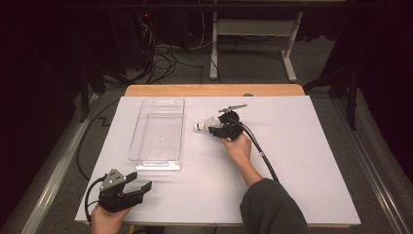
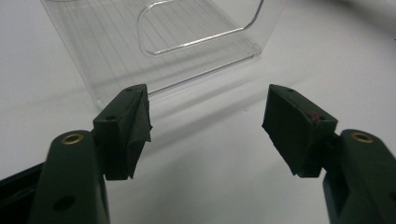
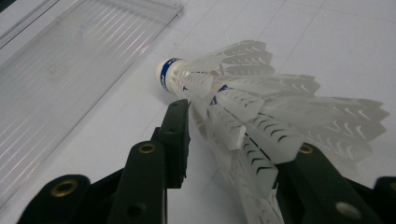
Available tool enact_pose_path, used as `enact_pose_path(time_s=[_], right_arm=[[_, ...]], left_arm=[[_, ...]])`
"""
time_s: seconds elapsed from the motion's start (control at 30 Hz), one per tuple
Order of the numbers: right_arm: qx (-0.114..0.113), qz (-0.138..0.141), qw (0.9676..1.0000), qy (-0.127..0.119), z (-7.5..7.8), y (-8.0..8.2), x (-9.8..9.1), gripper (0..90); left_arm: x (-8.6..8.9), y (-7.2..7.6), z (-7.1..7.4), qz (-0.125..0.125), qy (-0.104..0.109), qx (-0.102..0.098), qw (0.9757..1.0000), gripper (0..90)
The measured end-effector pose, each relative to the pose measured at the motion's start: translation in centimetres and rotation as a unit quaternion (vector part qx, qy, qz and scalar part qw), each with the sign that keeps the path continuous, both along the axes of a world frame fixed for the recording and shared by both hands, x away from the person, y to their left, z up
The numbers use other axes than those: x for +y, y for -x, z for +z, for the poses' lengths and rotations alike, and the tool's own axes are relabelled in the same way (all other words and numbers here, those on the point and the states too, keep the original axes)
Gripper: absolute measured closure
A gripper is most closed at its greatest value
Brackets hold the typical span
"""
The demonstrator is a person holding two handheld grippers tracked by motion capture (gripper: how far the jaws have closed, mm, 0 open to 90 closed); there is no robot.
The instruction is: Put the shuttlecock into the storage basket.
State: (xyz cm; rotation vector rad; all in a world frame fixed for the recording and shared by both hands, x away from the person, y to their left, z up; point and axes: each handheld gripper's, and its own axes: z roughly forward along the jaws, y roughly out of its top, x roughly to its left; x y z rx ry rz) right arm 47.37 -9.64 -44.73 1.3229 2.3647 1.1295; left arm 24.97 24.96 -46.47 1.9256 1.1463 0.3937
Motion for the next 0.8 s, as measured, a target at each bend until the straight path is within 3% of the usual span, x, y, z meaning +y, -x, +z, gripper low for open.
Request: enact_pose_path(time_s=[0.43,0.8], right_arm=[[0.001,0.002,1.0,-0.005,0.43,0.12,-0.1,73.9],[-0.002,0.008,0.9999,0.006,0.68,0.32,0.02,86.5]], left_arm=[[-0.02,0.0,0.0,0.0,-0.001,0.0,1.0,32.8],[-0.02,0.01,0.01,0.0,-0.001,0.0,1.0,32.8]])
